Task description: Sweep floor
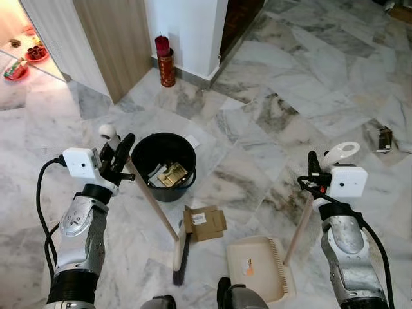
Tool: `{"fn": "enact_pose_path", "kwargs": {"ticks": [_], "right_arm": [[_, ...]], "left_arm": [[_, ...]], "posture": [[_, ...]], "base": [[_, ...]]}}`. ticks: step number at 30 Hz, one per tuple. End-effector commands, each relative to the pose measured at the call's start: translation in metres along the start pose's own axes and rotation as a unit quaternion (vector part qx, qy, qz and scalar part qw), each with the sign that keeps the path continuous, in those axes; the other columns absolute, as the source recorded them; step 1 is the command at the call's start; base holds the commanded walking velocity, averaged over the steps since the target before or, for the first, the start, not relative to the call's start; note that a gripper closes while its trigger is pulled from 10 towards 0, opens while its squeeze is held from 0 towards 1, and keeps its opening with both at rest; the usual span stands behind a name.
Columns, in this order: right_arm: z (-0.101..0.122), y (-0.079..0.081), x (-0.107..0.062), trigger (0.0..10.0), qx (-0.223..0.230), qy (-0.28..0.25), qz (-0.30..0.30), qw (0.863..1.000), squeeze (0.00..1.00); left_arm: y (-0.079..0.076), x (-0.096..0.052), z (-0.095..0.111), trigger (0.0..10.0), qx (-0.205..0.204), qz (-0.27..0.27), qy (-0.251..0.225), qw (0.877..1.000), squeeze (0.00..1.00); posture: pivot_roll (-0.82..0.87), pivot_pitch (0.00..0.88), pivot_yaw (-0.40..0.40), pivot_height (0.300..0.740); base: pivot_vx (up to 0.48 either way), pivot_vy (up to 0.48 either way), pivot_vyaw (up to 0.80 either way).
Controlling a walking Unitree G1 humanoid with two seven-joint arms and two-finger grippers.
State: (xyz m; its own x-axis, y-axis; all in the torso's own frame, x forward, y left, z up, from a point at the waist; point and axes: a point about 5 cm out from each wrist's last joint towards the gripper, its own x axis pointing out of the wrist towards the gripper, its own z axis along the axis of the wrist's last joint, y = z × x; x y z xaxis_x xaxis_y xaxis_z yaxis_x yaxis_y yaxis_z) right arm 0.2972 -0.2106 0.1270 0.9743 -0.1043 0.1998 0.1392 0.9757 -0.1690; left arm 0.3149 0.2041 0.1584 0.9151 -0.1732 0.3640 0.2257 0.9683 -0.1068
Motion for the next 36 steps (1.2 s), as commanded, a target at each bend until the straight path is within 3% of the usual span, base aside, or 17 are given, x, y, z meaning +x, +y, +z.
{"fn": "enact_pose_path", "kwargs": {"ticks": [1, 11, 23, 36], "right_arm": [[-0.002, 0.001, -0.001, 10.0, 0.001, -0.004, -0.007, 1.000, 0.00], [-0.002, 0.012, 0.007, 10.0, 0.016, -0.013, -0.008, 1.000, 0.00], [-0.004, 0.025, 0.013, 10.0, 0.020, -0.023, 0.001, 1.000, 0.00], [0.001, 0.015, 0.015, 10.0, 0.006, -0.041, 0.007, 0.999, 0.00]], "left_arm": [[-0.008, 0.005, 0.006, 10.0, -0.020, -0.014, -0.016, 1.000, 0.00], [-0.014, -0.002, 0.006, 10.0, -0.028, -0.016, -0.009, 0.999, 0.00], [-0.006, -0.027, 0.009, 10.0, 0.001, 0.012, 0.013, 1.000, 0.00], [-0.009, -0.046, 0.013, 10.0, 0.034, 0.061, 0.017, 0.997, 0.00]], "posture": [[0.05, 0.195, -0.011, 0.740], [0.08, 0.156, 0.001, 0.740], [0.11, 0.091, 0.011, 0.740], [0.10, 0.064, 0.003, 0.740]], "base": [[0.000, 0.000, 0.00], [0.000, 0.000, 0.00], [0.000, 0.000, 0.00], [0.000, 0.000, 0.00]]}}
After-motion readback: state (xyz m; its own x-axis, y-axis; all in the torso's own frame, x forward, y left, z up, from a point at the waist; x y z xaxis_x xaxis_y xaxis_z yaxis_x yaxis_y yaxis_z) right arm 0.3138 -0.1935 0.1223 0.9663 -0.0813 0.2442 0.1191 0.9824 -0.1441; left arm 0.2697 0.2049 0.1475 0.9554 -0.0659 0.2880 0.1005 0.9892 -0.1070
